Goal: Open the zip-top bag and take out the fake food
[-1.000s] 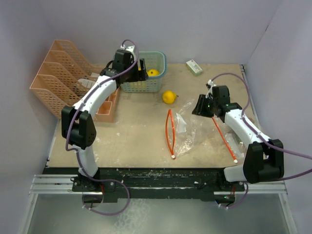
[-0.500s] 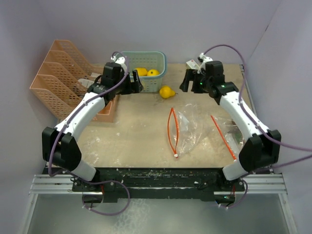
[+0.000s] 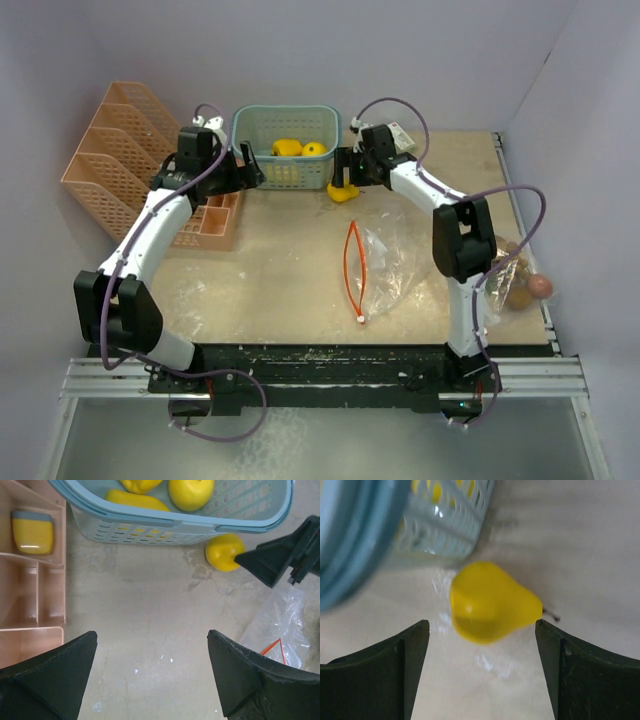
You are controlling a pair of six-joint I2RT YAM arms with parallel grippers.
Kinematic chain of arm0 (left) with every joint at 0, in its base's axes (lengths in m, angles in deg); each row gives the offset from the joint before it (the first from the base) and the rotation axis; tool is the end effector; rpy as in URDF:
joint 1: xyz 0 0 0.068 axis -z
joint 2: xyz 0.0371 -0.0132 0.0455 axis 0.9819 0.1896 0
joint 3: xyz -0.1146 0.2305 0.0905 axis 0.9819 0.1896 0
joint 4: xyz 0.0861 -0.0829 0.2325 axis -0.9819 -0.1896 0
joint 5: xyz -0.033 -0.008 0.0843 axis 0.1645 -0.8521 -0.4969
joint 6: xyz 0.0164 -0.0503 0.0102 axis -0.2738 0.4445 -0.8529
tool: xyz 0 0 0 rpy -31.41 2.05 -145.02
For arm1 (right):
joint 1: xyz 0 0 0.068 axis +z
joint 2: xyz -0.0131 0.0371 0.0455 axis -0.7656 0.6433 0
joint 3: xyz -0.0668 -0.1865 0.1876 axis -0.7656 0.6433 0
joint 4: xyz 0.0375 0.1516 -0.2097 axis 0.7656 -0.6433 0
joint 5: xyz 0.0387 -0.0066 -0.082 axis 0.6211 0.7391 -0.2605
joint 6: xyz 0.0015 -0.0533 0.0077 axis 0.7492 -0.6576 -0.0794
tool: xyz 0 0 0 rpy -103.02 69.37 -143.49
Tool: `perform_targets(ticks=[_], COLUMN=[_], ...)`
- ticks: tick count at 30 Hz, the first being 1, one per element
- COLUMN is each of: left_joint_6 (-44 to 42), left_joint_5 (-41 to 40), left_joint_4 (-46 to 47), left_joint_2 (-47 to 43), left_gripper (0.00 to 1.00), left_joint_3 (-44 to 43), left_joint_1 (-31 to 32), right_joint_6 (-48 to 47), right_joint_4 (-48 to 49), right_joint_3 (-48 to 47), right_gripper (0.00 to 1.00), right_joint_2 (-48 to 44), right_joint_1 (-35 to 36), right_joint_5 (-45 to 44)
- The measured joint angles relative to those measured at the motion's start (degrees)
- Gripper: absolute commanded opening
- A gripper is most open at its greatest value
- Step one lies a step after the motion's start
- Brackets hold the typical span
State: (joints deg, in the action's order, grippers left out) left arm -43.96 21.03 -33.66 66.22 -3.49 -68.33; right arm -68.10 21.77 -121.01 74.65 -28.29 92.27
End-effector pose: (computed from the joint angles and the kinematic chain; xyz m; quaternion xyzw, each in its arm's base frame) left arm 0.3350 -0.0701 0.3324 -0.0637 0.8867 -0.2125 0.4056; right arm 0.4515 0.1841 0.2333 -0.0643 0.8913 0.1986 0.4026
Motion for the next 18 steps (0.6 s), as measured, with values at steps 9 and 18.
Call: perform_targets(ticks=[9, 18], left_joint_6=[-1.6, -1.5], left_joint_5=[3.9, 6.8], left_joint_4=[-1.0, 0.0], left_joint_2=[0.1, 0.7], left_gripper=[0.95, 0.95], left_joint_3=[0.1, 1.9], left_joint_1=[-3.0, -5.8], right_joint_6=[-4.3, -7.0], right_joint_4=[-1.1, -0.3], right_joint_3=[-16.1, -10.8], right_gripper=[0.88, 0.87], right_joint_2=[11.3, 11.9], right_joint_1=[0.0, 0.0], right_joint_5=[-1.1, -1.8])
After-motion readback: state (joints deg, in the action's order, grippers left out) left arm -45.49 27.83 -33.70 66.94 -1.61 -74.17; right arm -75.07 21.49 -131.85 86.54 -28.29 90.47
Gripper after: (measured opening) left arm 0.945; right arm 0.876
